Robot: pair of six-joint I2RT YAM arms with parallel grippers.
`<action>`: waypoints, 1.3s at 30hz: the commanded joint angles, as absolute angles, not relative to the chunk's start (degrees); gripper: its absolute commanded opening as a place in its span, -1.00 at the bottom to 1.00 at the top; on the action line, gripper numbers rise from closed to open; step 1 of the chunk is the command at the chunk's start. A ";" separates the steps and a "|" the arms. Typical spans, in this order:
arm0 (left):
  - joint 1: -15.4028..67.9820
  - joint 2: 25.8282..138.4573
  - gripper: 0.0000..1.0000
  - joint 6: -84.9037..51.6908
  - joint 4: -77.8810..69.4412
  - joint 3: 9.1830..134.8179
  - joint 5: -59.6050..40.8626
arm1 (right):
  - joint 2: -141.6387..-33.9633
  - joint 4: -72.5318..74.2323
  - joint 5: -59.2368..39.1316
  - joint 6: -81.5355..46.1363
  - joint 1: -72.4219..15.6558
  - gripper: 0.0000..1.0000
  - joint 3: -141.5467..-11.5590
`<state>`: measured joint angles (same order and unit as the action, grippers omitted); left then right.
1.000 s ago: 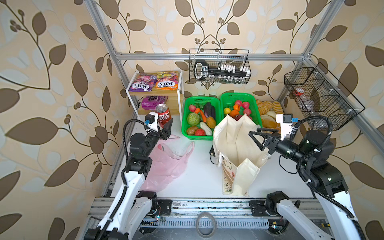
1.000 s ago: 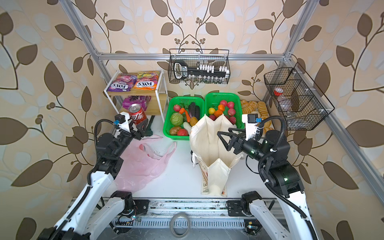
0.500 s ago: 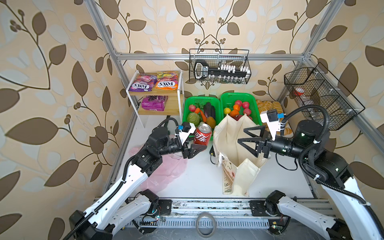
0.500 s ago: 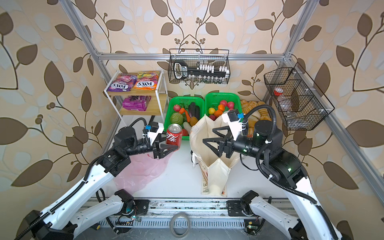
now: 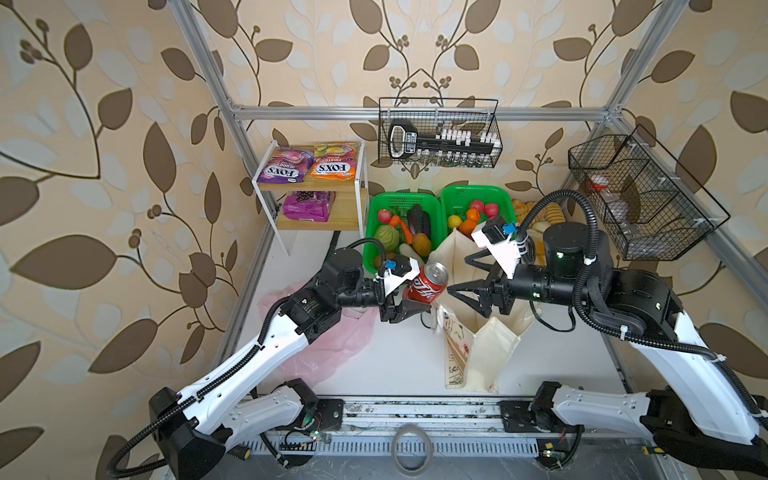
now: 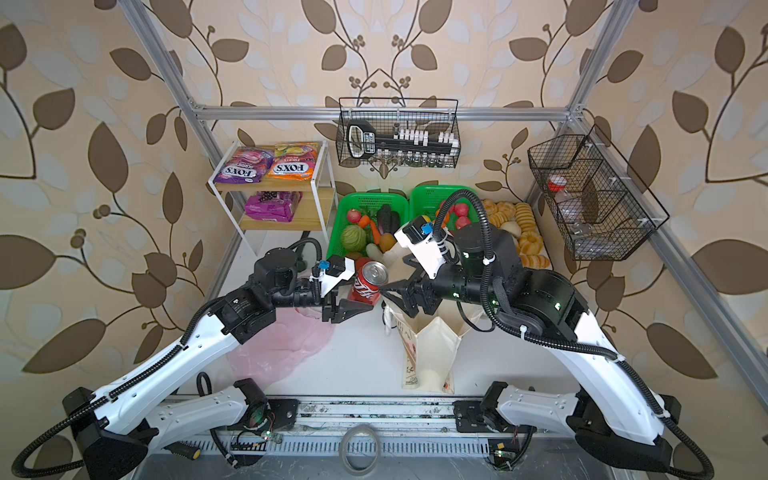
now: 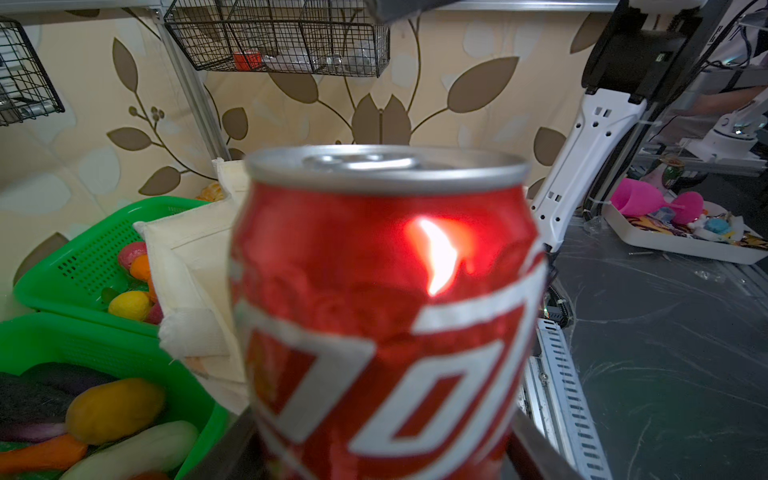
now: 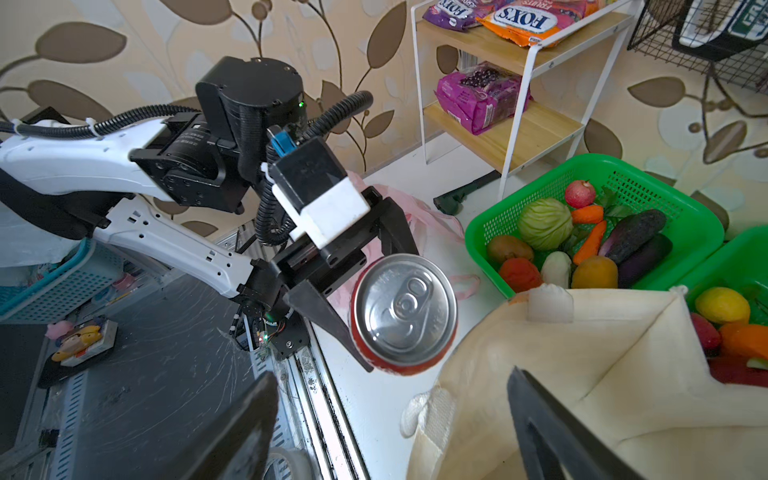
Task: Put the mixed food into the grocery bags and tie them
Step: 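Close the right gripper on the can held by the left gripper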
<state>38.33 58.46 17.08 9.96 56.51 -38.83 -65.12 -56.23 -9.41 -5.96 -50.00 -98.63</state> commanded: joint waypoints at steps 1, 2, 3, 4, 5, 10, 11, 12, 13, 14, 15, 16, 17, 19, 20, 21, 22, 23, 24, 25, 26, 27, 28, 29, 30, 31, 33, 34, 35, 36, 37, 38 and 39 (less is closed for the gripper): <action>38.76 55.82 -0.47 21.33 7.14 60.36 -39.20 | -66.74 -59.58 -8.46 -3.60 -51.85 0.73 -101.35; 38.77 55.73 -0.47 22.05 8.14 60.54 -39.20 | -67.42 -59.97 -7.62 -3.60 -52.54 0.73 -102.09; 38.76 55.65 -0.47 22.82 9.16 60.84 -39.20 | -68.15 -60.41 -6.57 -3.46 -53.33 0.73 -102.79; 38.76 55.63 -0.47 23.38 10.00 61.07 -39.10 | -68.95 -60.70 -5.88 -3.28 -54.07 0.74 -103.36; 38.76 55.56 -0.47 23.80 10.42 61.21 -39.15 | -69.51 -60.94 -5.15 -2.95 -54.73 0.74 -103.76; 38.76 55.37 -0.47 24.08 10.38 61.42 -39.67 | -72.29 -61.52 -2.92 -2.36 -56.83 0.79 -104.85; 38.76 55.24 -0.47 24.01 10.33 61.43 -39.80 | -72.69 -61.68 -2.12 -2.32 -56.95 0.80 -104.81; 38.76 55.15 -0.47 24.02 10.27 61.39 -39.98 | -73.11 -61.80 -0.42 -2.44 -56.93 0.82 -104.85; 38.76 54.99 -0.47 24.02 10.22 61.44 -40.27 | -73.44 -61.87 1.55 -2.61 -56.88 0.84 -104.76; 38.76 54.87 -0.47 24.04 10.22 61.44 -40.50 | -73.71 -62.08 3.16 -2.63 -56.89 0.85 -104.60; 38.76 54.76 -0.47 24.00 10.24 61.52 -40.74 | -74.19 -62.21 4.19 -2.63 -56.79 0.86 -104.38; 38.76 54.80 -0.47 23.91 10.20 61.68 -41.02 | -74.70 -62.57 4.12 -2.36 -56.70 0.87 -104.26; 38.76 54.83 -0.47 23.76 10.17 61.78 -41.25 | -75.16 -62.78 3.31 -2.09 -56.61 0.88 -104.11; 38.76 54.93 -0.47 23.75 10.28 61.92 -41.91 | -76.46 -62.84 1.29 -1.90 -56.23 0.89 -103.84; 38.76 55.01 -0.47 23.73 10.28 61.98 -41.97 | -76.96 -62.81 -0.05 -1.98 -56.00 0.89 -103.79; 38.76 55.10 -0.47 23.74 10.28 62.12 -42.01 | -77.69 -62.68 -1.77 -2.28 -55.64 0.89 -103.80; 38.76 55.18 -0.47 23.74 10.41 62.15 -42.06 | -78.43 -62.70 -3.61 -2.90 -55.03 0.87 -104.00; 38.76 55.20 -0.47 23.86 10.52 62.16 -42.01 | -79.14 -62.68 -4.99 -3.49 -54.34 0.84 -104.29; 38.76 55.20 -0.47 23.98 10.63 62.18 -41.80 | -79.76 -62.73 -6.96 -4.05 -53.50 0.77 -104.49; 38.76 55.20 -0.47 24.02 10.79 62.20 -41.62 | -80.28 -62.84 -8.97 -4.22 -52.86 0.70 -104.67; 38.76 55.20 -0.46 24.12 10.96 62.11 -41.37 | -80.47 -62.72 -10.14 -4.40 -52.45 0.64 -104.60; 38.76 55.20 -0.47 24.15 11.15 62.14 -41.14 | -80.59 -62.53 -11.10 -4.48 -52.21 0.54 -104.30; 38.76 55.20 -0.46 24.26 11.23 62.19 -40.89 | -80.60 -62.47 -11.99 -4.21 -52.12 0.47 -104.07; 38.76 55.20 -0.46 24.30 11.35 62.23 -40.79 | -80.46 -62.21 -12.56 -4.14 -52.12 0.43 -103.78; 38.76 55.28 -0.46 24.45 11.63 62.23 -40.78 | -80.33 -61.76 -12.88 -4.37 -52.10 0.41 -103.52; 38.76 55.37 -0.46 24.68 12.00 62.27 -40.78 | -80.07 -61.25 -13.00 -4.48 -52.11 0.40 -103.13; 38.76 55.63 -0.45 25.11 12.60 62.51 -40.78 | -79.75 -60.44 -13.42 -4.71 -52.12 0.31 -102.67; 38.76 55.72 -0.45 25.14 12.73 62.63 -40.86 | -79.67 -60.14 -13.38 -4.85 -52.12 0.29 -102.49; 38.76 55.88 -0.45 25.16 12.79 62.67 -40.86 | -79.62 -60.02 -12.99 -5.09 -52.12 0.30 -102.41; 38.76 55.90 -0.44 25.22 12.92 62.81 -40.95 | -79.55 -59.81 -12.71 -5.11 -52.12 0.36 -102.32; 38.76 55.98 -0.44 25.22 12.96 62.75 -40.95 | -79.54 -59.64 -12.55 -5.16 -52.12 0.37 -102.22; 38.76 56.07 -0.44 25.22 12.94 62.84 -41.12 | -79.44 -59.54 -12.25 -5.23 -52.11 0.38 -102.13; 38.76 56.16 -0.43 25.26 13.17 62.84 -41.13 | -79.45 -59.35 -12.29 -5.40 -52.06 0.40 -102.13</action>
<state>38.28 57.43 23.44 17.54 58.65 -38.48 -80.64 -61.41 -10.96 -5.13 -52.21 -102.74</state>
